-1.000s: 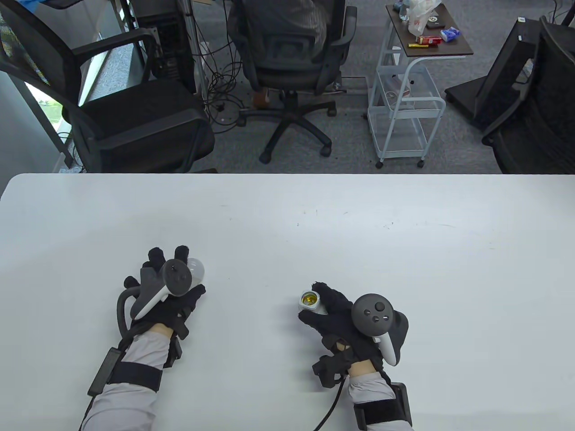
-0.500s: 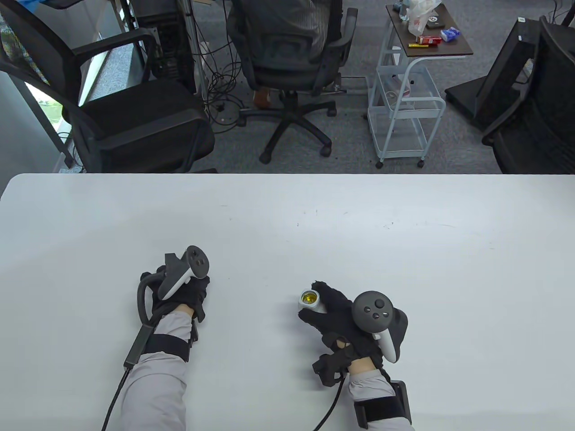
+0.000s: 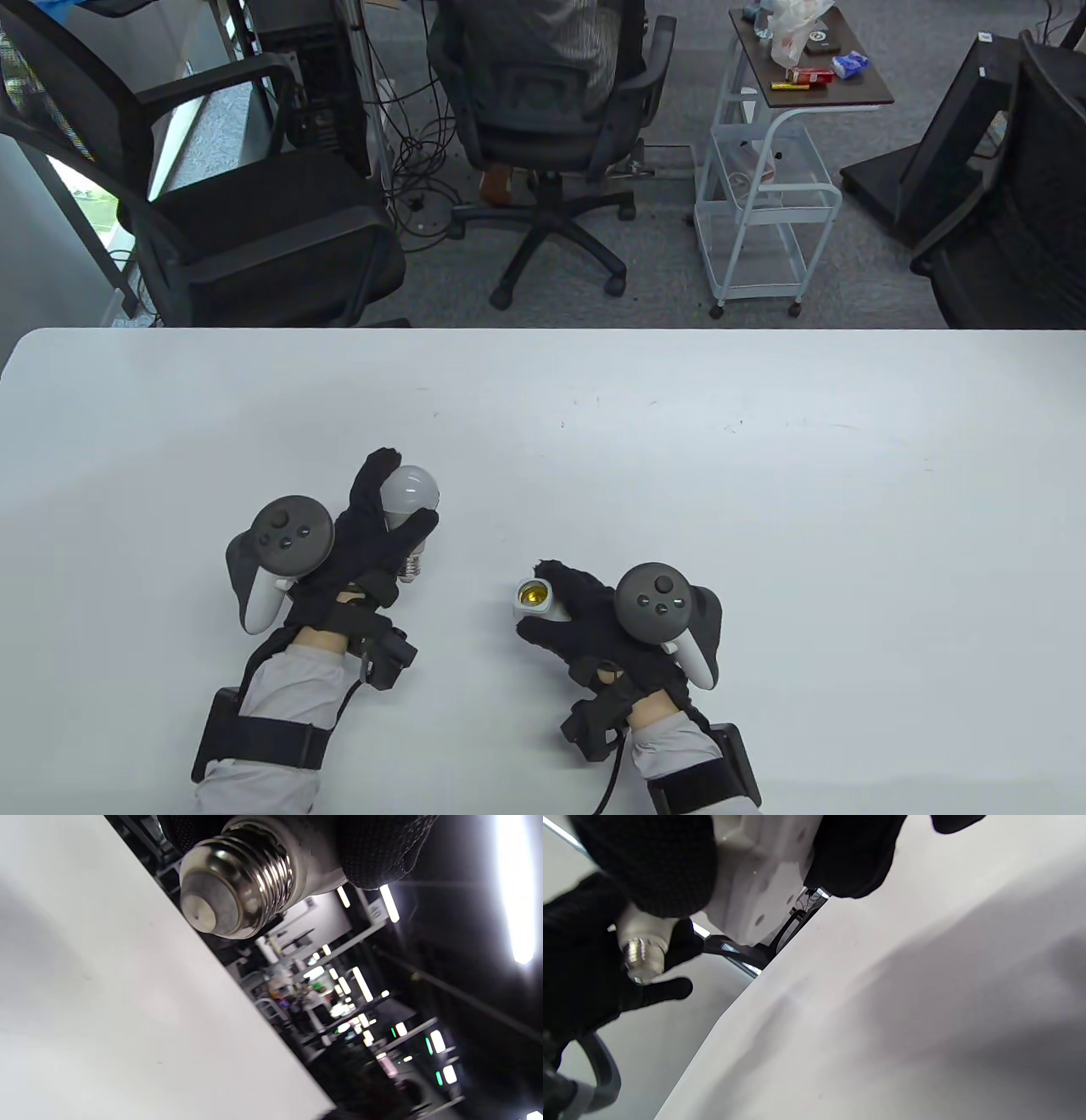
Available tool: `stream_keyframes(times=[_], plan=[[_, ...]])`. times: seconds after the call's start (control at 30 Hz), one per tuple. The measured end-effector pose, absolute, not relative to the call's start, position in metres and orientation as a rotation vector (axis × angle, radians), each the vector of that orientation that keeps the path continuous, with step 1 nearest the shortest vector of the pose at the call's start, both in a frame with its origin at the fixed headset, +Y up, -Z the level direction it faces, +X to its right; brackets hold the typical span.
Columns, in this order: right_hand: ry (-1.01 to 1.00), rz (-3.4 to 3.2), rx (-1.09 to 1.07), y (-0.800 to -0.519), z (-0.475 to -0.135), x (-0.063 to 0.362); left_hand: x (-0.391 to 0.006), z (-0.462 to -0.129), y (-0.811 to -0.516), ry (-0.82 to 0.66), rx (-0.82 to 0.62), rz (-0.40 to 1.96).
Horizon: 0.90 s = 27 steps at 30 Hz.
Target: Screw light bulb into light bulb socket (Screw with left hand)
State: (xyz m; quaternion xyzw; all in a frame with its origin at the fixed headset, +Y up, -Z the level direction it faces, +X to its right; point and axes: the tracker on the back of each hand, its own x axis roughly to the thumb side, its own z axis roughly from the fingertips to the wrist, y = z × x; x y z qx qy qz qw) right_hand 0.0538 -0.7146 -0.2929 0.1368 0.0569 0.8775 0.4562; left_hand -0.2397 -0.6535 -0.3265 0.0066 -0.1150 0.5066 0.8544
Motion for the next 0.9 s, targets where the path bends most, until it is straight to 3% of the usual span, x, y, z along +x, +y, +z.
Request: stream_keyframes(times=[0.17,0.37,0.57,0.9], plan=[[0.165,2.137,0.438,-0.714,-0.287,0.038,-0.236,-0.307,-0.668,-0.317,0.024,1.390],[0.269,2.082,0.531,-0.720,-0.286,0.029,-0.228,-0.309,-0.707,-0.420,-0.112,1.588],[0.388,2.002,0.566,-0.729,-0.287,0.022,-0.213,-0.305,-0.716,-0.458,-0.167,1.527],[0.426,1.889,0.560,-0.734,-0.290,0.026,-0.199,-0.302,-0.722,-0.531,-0.250,1.521]])
